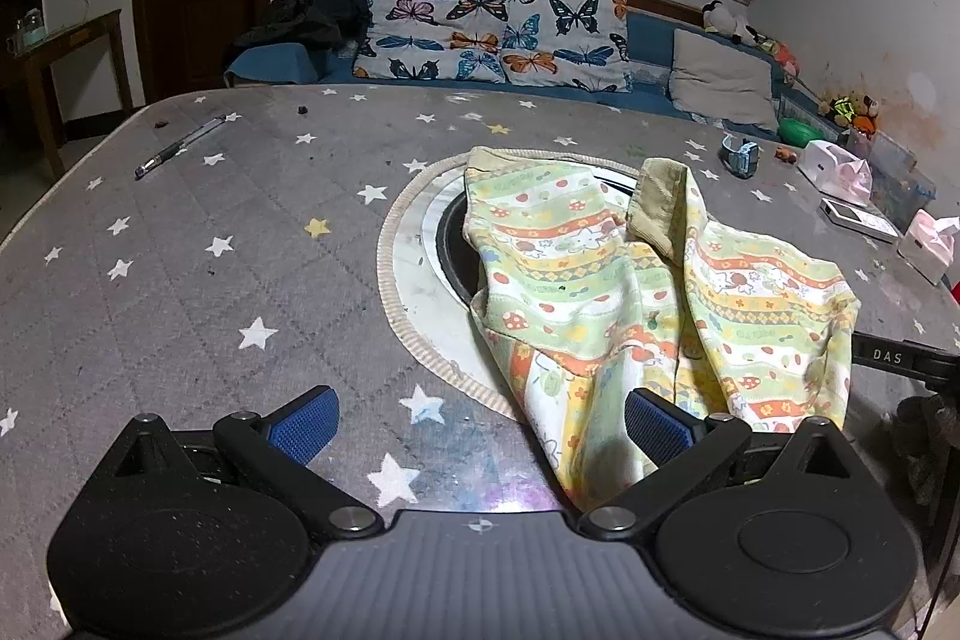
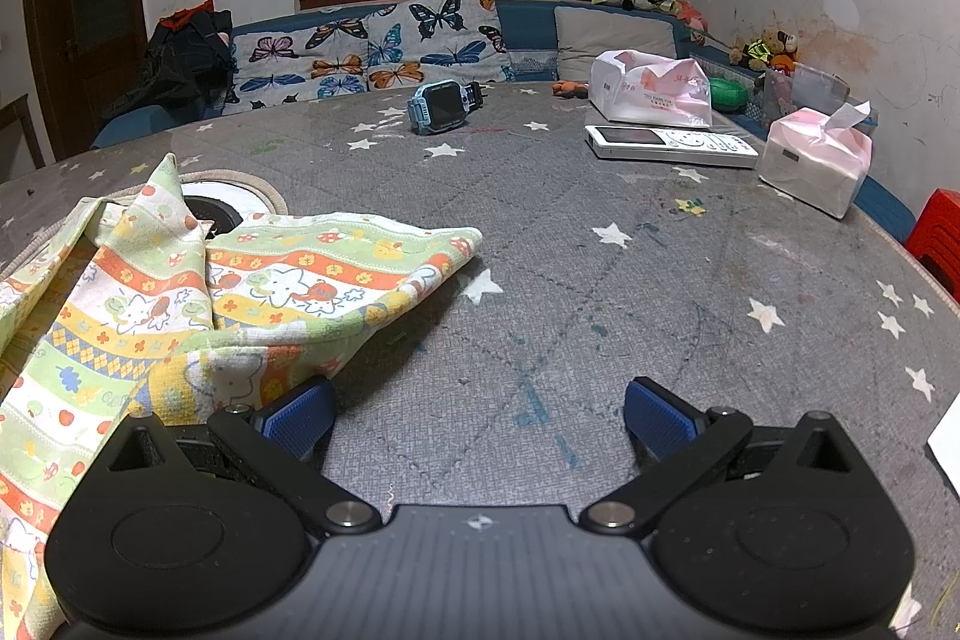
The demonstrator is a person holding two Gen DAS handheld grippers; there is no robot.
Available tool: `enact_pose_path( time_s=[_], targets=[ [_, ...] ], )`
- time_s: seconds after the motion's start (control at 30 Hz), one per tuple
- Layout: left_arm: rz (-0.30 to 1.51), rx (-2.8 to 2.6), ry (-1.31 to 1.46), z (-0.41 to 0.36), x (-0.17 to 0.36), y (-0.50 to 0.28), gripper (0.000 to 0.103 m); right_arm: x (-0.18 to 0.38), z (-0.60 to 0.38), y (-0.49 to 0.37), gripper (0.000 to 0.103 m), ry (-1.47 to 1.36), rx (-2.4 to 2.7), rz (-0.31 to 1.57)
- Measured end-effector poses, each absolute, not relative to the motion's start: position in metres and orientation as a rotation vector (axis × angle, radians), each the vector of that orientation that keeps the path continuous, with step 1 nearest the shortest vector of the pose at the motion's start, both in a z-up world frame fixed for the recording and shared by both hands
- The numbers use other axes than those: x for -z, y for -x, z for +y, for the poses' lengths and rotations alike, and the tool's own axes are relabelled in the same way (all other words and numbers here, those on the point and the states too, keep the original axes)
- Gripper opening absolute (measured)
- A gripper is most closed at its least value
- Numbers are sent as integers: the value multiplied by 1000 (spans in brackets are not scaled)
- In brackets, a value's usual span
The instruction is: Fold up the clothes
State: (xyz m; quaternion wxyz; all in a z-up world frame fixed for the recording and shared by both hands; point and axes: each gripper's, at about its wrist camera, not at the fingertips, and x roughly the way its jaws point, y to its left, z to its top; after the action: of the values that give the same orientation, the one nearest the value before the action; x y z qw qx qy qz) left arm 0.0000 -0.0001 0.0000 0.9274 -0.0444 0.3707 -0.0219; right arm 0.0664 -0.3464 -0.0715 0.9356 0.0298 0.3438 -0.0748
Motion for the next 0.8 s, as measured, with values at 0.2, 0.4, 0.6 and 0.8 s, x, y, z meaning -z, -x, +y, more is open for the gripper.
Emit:
enact_pose_path(
  time_s=[0.2, 0.4, 0.6, 0.8],
  targets=[
    [779, 47, 72, -5, -1, 1, 103, 69, -343, -57, 103, -41, 152, 710],
    [763, 46, 72, 2, -1, 8, 103, 65, -339, -44, 103, -19, 140, 717],
    [771, 46, 64, 2, 4, 15, 103, 52, -325, -7, 103, 3, 44, 723],
    [774, 57, 61, -1, 7, 23, 103, 42, -306, 23, 103, 29, -35, 726]
  ],
)
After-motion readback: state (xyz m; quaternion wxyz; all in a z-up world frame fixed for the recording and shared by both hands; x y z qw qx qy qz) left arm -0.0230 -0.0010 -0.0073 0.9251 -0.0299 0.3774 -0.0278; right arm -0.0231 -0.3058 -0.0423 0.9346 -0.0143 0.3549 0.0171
